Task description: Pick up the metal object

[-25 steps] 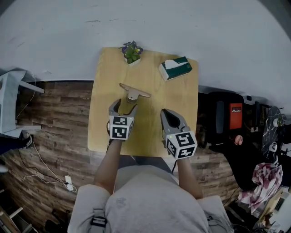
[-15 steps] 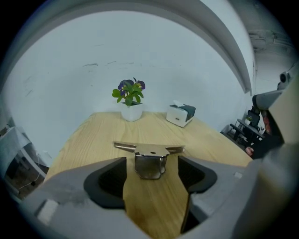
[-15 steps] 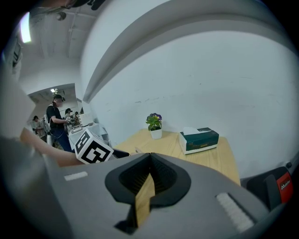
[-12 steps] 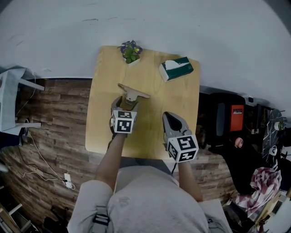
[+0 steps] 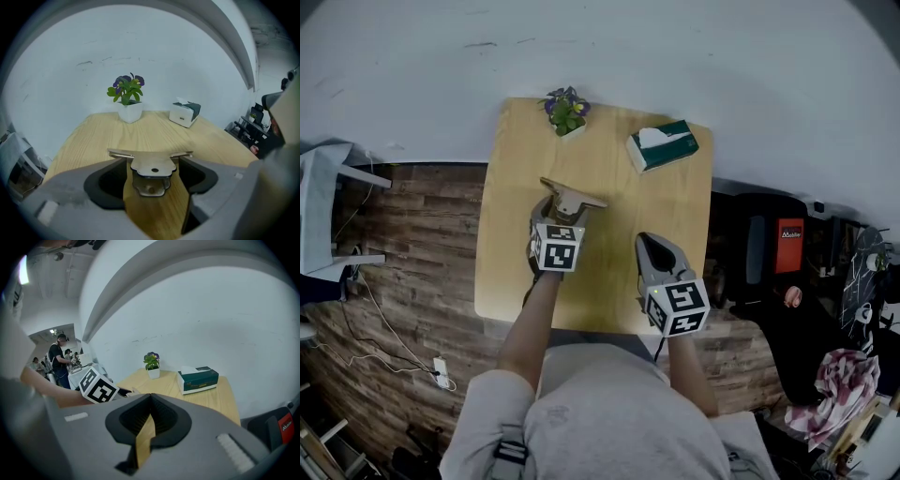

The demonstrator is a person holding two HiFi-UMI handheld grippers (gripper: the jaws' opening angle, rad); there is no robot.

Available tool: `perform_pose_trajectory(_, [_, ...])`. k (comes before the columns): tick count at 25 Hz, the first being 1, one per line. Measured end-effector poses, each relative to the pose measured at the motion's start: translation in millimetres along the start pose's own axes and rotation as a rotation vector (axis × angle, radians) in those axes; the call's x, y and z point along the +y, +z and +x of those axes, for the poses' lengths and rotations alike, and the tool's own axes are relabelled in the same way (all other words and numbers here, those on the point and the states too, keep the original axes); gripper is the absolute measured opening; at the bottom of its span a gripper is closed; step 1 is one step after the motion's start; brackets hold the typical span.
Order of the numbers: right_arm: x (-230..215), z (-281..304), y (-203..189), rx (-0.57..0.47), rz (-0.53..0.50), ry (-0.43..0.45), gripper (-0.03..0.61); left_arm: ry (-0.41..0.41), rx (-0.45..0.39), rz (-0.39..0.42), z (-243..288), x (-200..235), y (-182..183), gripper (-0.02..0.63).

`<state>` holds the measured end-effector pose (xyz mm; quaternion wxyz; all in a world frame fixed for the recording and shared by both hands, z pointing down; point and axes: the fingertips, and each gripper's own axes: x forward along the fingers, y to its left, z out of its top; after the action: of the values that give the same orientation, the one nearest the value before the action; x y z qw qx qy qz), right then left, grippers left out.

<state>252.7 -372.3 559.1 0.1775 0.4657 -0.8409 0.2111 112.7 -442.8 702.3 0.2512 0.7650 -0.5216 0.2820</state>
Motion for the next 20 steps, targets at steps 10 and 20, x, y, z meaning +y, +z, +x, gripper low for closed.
perform_pose_trajectory(10, [-3, 6, -1, 0.02, -0.006, 0.002, 0.002, 0.015, 0.022, -0.002, 13, 0, -2, 0.353])
perform_pose_trajectory(20, [4, 13, 3, 0.023, -0.021, 0.016, 0.002, 0.014, 0.03, 0.03, 15, 1, -2, 0.307])
